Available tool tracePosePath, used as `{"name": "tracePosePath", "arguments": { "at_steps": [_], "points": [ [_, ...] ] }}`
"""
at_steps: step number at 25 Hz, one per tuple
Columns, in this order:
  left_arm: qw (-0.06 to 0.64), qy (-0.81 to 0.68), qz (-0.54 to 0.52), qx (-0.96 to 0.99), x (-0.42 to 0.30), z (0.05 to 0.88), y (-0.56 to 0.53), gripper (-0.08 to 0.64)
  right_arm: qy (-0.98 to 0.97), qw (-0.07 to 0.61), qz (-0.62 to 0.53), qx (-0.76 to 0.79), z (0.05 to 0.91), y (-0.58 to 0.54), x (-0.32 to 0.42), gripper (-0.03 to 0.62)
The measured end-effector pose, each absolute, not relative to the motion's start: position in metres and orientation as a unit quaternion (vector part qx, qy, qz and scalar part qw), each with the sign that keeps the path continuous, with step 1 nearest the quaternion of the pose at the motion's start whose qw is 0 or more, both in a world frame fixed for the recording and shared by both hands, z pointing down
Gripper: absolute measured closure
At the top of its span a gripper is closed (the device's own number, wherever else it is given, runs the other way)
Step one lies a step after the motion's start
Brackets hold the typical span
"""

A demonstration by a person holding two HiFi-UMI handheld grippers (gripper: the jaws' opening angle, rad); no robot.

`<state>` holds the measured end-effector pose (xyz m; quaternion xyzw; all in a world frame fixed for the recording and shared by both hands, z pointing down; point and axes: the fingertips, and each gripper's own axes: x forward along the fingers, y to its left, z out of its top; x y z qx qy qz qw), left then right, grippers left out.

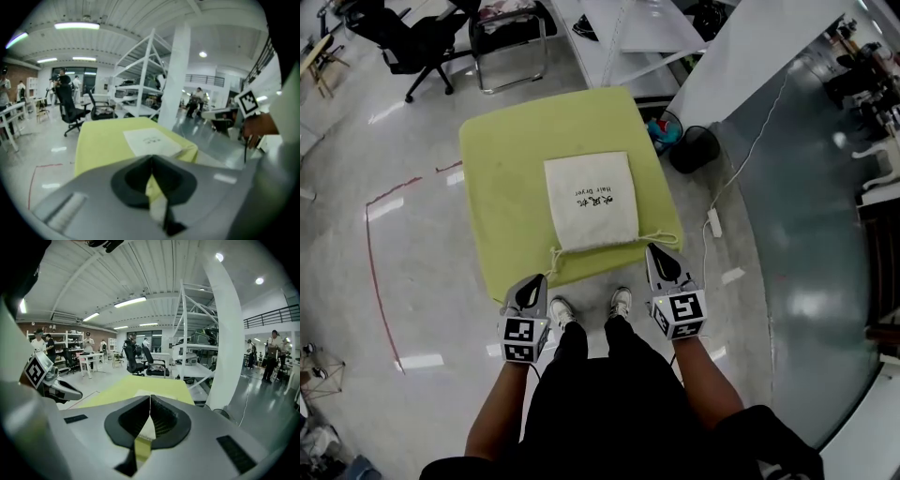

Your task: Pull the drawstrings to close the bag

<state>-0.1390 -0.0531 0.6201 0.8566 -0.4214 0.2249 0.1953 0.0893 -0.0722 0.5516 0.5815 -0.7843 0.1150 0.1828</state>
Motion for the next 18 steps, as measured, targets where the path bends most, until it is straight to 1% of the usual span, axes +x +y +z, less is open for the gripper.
{"name": "tracePosePath", "arguments": {
  "at_steps": [2, 5, 10, 18],
  "points": [
    [0.2, -0.422, 0.246, 0.849, -0.136, 0.631, -0.048, 0.533, -0.788, 0.183, 0.128, 0.574, 0.559, -0.069, 0.087, 0.584],
    [0.202, -0.415, 0.274, 0.843, -0.129, 0.649, -0.04, 0.456, -0.795, 0.191, 0.143, 0.558, 0.575, -0.064, 0.084, 0.584],
    [0.167, -0.418, 0.341, 0.825, -0.129, 0.685, -0.038, 0.395, -0.798, 0.211, 0.164, 0.541, 0.61, -0.059, 0.087, 0.584],
    [0.139, -0.394, 0.432, 0.799, -0.134, 0.742, -0.046, 0.388, -0.801, 0.221, 0.191, 0.523, 0.64, -0.056, 0.093, 0.584]
  ]
}}
